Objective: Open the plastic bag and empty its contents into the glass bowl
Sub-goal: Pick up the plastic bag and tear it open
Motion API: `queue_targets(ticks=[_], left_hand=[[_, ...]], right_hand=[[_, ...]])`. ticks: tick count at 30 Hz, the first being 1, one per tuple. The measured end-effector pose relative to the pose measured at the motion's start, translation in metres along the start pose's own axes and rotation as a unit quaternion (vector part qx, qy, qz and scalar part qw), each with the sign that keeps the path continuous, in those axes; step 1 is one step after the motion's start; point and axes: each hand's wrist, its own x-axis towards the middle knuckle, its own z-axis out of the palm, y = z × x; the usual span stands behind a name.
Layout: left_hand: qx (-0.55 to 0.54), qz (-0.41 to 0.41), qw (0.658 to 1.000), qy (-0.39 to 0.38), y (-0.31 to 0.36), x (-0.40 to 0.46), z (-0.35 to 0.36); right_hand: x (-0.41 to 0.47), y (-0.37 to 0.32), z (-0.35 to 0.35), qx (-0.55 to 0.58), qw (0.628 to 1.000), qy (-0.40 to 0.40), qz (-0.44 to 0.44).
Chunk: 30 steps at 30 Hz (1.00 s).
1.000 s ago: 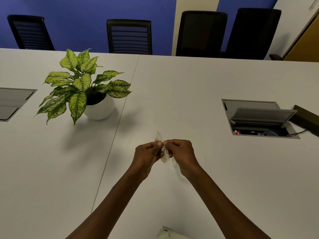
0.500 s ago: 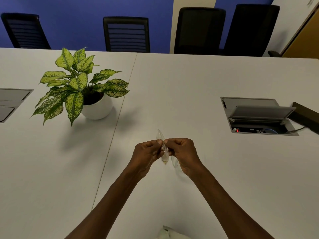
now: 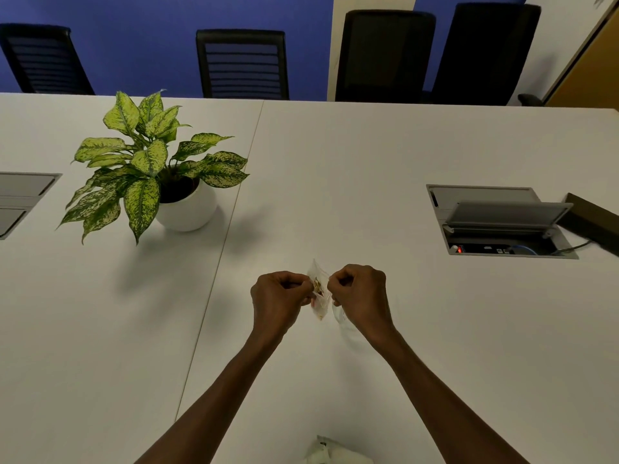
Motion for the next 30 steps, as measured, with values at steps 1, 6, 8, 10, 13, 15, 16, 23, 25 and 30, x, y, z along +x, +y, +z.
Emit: queue_targets(ticks=[1, 6, 8, 10, 13, 15, 16, 23, 25, 30], left_hand=[[0.011, 0.003, 1.000, 0.005, 0.000, 0.000, -0.001], [0.051, 0.010, 0.998, 0.029, -0.001, 0.001, -0.003], [0.067, 0.010, 0.997, 0.038, -0.002, 0.001, -0.004], [0.080, 0.012, 0.996, 0.042, -0.003, 0.001, -0.004], [0.080, 0.009, 0.996, 0.038, -0.004, 0.001, -0.004], [0.078, 0.012, 0.996, 0.031, -0.003, 0.001, -0.002], [0.075, 0.012, 0.997, 0.027, -0.003, 0.001, -0.001], [0.078, 0.010, 0.997, 0.002, -0.009, 0.008, 0.001], [0.086, 0.008, 0.996, 0.001, -0.013, 0.012, 0.000], [0.070, -0.012, 0.997, -0.006, -0.022, 0.022, -0.005]], right_hand=[[0.000, 0.001, -0.001, -0.010, 1.000, 0.003, -0.002], [0.001, 0.010, -0.003, -0.046, 0.999, 0.013, -0.002], [0.002, 0.013, -0.005, -0.056, 0.998, 0.019, 0.002], [0.003, 0.018, -0.008, -0.067, 0.997, 0.025, 0.001], [0.003, 0.023, -0.011, -0.079, 0.996, 0.038, -0.004], [0.001, 0.025, -0.011, -0.100, 0.994, 0.046, -0.021], [0.000, 0.026, -0.011, -0.111, 0.992, 0.049, -0.033], [-0.013, 0.026, -0.006, -0.113, 0.974, -0.074, -0.181], [-0.018, 0.029, 0.003, -0.142, 0.966, -0.128, -0.172], [-0.023, 0.032, 0.024, -0.165, 0.960, -0.141, -0.177]])
